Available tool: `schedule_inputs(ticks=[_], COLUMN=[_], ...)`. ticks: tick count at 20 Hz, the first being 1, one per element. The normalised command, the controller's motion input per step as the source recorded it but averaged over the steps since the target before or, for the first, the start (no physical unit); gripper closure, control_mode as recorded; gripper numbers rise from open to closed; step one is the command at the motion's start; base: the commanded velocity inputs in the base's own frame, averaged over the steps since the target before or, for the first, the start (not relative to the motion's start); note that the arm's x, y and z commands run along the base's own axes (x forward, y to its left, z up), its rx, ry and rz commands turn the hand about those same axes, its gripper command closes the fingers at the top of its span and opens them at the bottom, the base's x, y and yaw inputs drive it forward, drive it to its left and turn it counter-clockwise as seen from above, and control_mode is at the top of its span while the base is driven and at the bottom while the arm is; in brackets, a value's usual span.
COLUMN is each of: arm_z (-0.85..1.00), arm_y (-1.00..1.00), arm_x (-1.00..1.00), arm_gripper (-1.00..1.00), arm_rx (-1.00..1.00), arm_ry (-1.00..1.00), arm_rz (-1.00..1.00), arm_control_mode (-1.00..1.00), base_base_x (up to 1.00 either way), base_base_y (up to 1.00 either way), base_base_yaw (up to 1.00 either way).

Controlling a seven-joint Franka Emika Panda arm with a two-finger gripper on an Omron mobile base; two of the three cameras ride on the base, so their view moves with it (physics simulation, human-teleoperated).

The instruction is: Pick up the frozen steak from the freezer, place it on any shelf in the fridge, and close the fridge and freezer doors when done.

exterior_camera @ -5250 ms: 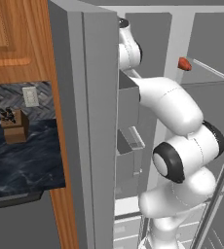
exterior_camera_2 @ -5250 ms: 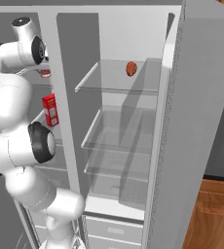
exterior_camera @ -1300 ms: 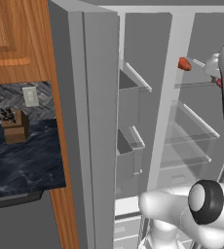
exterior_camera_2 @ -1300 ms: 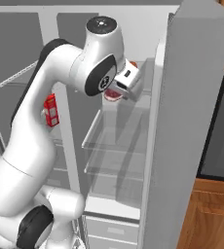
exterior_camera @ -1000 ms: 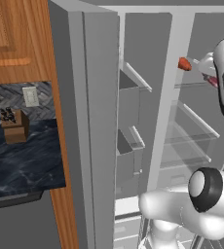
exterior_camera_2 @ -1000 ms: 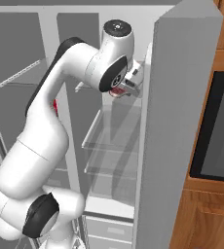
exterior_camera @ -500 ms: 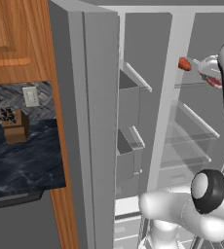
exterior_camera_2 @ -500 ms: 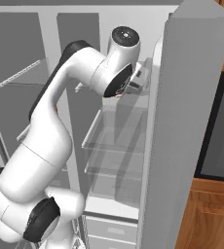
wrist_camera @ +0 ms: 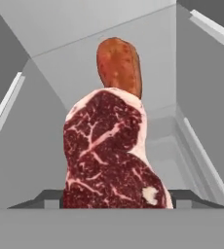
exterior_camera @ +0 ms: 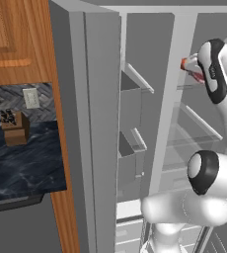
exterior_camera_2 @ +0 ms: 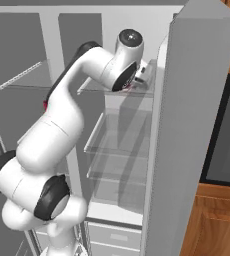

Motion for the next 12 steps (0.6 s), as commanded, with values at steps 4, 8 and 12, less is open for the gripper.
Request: schedule_inputs(ticks=[4, 8, 12], arm_z=[-0.03, -0.21, -0.23], arm_y=[0.0, 0.06, 0.11], arm_x=[0.95, 1.0, 0.95], arm_gripper=[1.0, 1.0, -1.0], arm_rx=[0.0, 0.0, 0.0], arm_ry=[0.0, 0.0, 0.0], arm_rz=[0.05, 0.06, 0.04], arm_control_mode=[-1.0, -1.0, -1.0], base_base_x=[0.0, 0.0, 0.0], base_base_y=[0.0, 0.0, 0.0], base_base_yaw=[0.0, 0.0, 0.0])
